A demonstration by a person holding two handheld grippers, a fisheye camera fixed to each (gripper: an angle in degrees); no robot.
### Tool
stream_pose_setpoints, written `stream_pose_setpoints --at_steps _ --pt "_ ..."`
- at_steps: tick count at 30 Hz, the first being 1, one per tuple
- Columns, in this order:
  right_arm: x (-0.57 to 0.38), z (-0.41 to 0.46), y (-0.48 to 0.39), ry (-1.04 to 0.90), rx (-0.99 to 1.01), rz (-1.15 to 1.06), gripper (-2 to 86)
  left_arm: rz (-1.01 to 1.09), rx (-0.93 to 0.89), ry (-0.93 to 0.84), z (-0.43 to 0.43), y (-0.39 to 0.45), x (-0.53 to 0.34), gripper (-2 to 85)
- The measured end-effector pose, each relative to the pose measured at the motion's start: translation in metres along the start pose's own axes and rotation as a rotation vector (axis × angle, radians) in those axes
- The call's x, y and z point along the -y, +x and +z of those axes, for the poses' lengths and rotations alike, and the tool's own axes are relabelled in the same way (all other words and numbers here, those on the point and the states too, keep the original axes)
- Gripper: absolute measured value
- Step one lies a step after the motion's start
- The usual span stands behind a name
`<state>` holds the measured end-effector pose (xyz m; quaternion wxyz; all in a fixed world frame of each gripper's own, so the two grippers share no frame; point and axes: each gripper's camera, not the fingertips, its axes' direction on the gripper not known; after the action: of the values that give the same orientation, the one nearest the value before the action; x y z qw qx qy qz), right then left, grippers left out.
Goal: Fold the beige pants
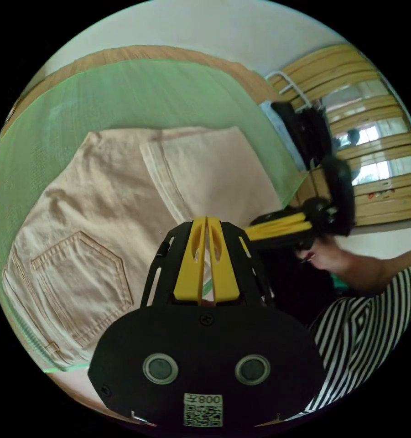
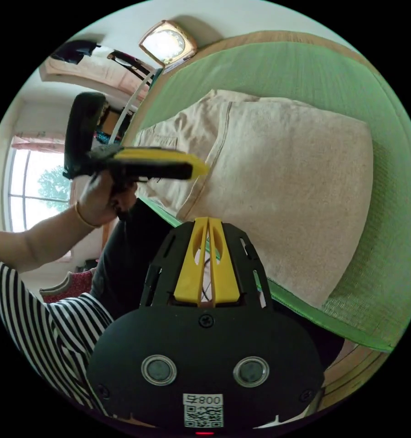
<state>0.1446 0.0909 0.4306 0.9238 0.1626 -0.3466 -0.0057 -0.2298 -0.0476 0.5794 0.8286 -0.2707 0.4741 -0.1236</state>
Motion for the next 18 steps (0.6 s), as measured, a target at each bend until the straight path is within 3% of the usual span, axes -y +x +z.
stream_pose_setpoints --at_steps 7,11,18 --pt "0.010 -0.119 0.070 0.213 -0.226 0.088 0.1 0.100 -0.024 0.090 0.030 0.054 -0.010 0.2" --pt "0.036 -0.117 0.128 0.104 -0.261 0.183 0.1 0.156 0.042 -0.061 0.088 0.086 -0.007 0.2" --pt "-0.014 -0.161 0.123 0.113 -0.189 0.094 0.1 0.159 0.027 0.010 0.119 0.118 -0.022 0.3"
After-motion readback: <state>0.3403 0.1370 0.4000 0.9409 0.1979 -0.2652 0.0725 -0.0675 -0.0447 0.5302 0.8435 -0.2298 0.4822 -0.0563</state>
